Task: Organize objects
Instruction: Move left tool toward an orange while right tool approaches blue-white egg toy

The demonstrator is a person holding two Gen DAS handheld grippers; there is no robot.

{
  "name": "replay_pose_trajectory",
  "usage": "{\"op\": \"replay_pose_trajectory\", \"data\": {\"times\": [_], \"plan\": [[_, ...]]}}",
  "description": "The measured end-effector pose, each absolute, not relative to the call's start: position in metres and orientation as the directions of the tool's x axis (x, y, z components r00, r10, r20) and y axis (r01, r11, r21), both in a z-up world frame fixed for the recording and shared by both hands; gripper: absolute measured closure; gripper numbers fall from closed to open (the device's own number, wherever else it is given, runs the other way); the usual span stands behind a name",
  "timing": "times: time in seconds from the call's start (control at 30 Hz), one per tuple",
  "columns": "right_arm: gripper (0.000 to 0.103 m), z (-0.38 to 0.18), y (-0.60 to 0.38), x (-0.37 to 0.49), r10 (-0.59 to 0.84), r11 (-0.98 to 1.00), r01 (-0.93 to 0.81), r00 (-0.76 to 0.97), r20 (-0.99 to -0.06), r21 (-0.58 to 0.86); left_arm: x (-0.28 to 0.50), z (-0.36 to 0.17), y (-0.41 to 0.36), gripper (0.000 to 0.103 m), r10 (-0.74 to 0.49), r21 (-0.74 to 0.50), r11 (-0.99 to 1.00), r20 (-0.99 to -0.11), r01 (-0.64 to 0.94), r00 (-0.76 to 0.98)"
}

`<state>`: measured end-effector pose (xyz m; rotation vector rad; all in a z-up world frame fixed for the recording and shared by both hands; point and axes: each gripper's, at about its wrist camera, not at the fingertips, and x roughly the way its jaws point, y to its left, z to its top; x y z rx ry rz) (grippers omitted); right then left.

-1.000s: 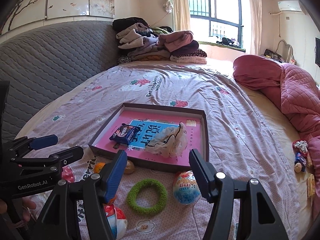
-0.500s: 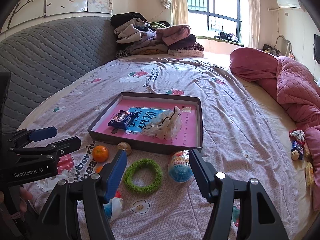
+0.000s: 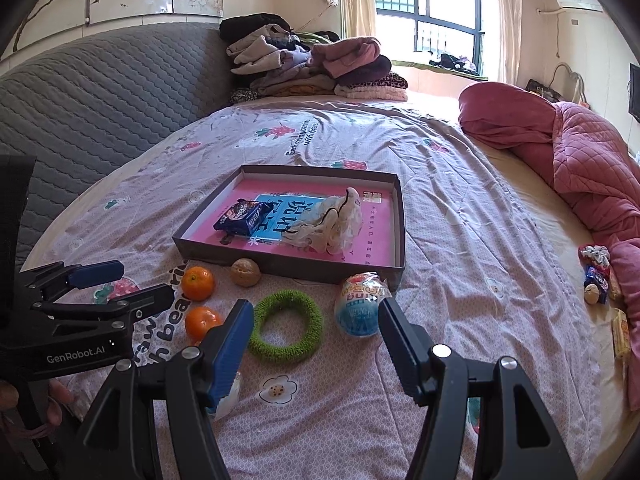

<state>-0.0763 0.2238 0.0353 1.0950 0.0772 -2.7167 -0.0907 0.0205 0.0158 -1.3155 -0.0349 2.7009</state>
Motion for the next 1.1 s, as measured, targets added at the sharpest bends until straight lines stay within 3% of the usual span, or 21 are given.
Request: {"op": "replay_pose_trajectory", "data": {"times": [1.1], "plan": [[0.039,0.010,0.229,-0.066,-0.186,-0.976,0.206,-0.643,-0.743,0.066,-0.066,-0.018,0.021,0.024,0.163,-0.112,-0.985,-0.841,-0.130,-0.516]]}}
